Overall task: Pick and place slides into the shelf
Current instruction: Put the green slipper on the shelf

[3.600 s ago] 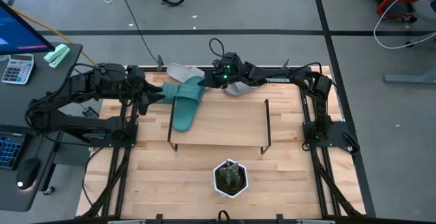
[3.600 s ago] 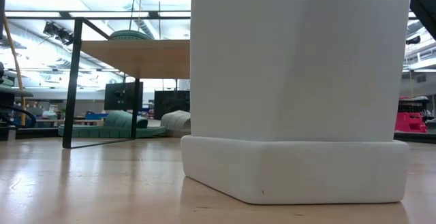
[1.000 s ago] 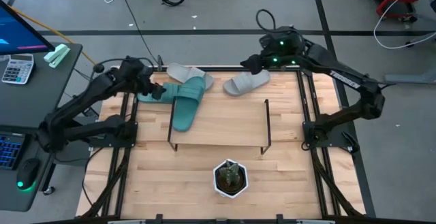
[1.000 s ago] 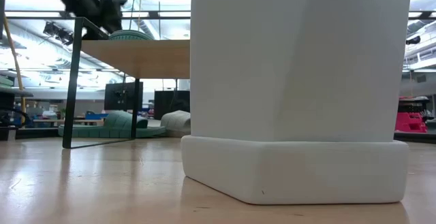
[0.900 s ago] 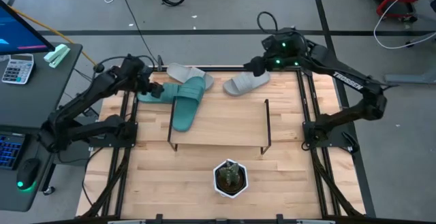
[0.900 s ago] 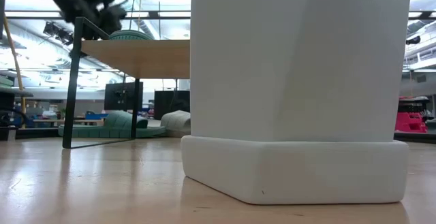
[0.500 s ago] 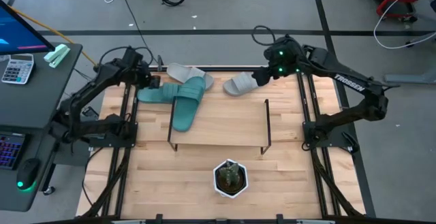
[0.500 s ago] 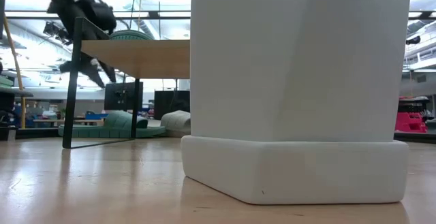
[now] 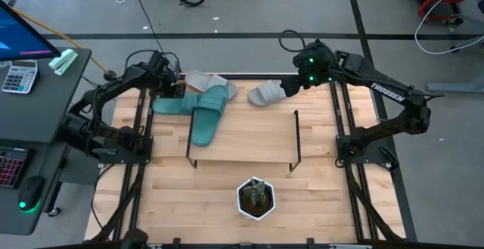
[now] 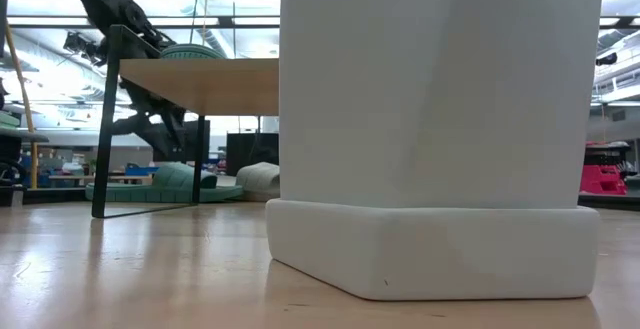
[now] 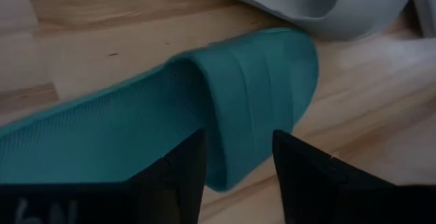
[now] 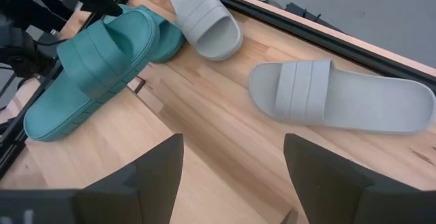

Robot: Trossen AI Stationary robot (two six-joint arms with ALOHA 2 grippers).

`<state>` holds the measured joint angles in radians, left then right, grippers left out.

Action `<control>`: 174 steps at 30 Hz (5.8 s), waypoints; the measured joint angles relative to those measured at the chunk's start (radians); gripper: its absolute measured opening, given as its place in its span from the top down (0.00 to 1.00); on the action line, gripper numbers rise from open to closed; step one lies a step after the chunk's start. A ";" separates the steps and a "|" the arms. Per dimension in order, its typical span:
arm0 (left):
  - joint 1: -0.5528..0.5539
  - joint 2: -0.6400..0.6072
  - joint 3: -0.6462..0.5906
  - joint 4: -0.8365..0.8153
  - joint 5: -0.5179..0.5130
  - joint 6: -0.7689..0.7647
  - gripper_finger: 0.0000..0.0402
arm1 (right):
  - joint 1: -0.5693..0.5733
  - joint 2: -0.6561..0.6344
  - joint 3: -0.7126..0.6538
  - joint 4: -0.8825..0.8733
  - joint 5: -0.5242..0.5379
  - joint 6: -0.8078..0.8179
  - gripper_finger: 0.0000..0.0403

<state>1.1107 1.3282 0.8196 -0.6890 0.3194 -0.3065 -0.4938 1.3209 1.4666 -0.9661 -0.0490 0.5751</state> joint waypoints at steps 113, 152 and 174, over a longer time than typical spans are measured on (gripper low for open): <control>-0.508 -0.355 0.000 1.344 -0.309 -0.626 0.97 | 0.091 0.059 -0.001 0.852 0.048 -0.166 0.20; -0.751 -0.074 0.161 1.554 -0.417 -0.546 0.97 | 0.211 0.288 -0.001 1.348 0.106 -0.217 0.12; -0.787 -0.015 0.183 1.580 -0.424 -0.520 0.97 | 0.214 0.272 0.014 1.263 0.035 -0.175 0.11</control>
<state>0.3234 1.3130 1.0023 0.8910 -0.1043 -0.8268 -0.2794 1.5926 1.4807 0.2972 -0.0136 0.3996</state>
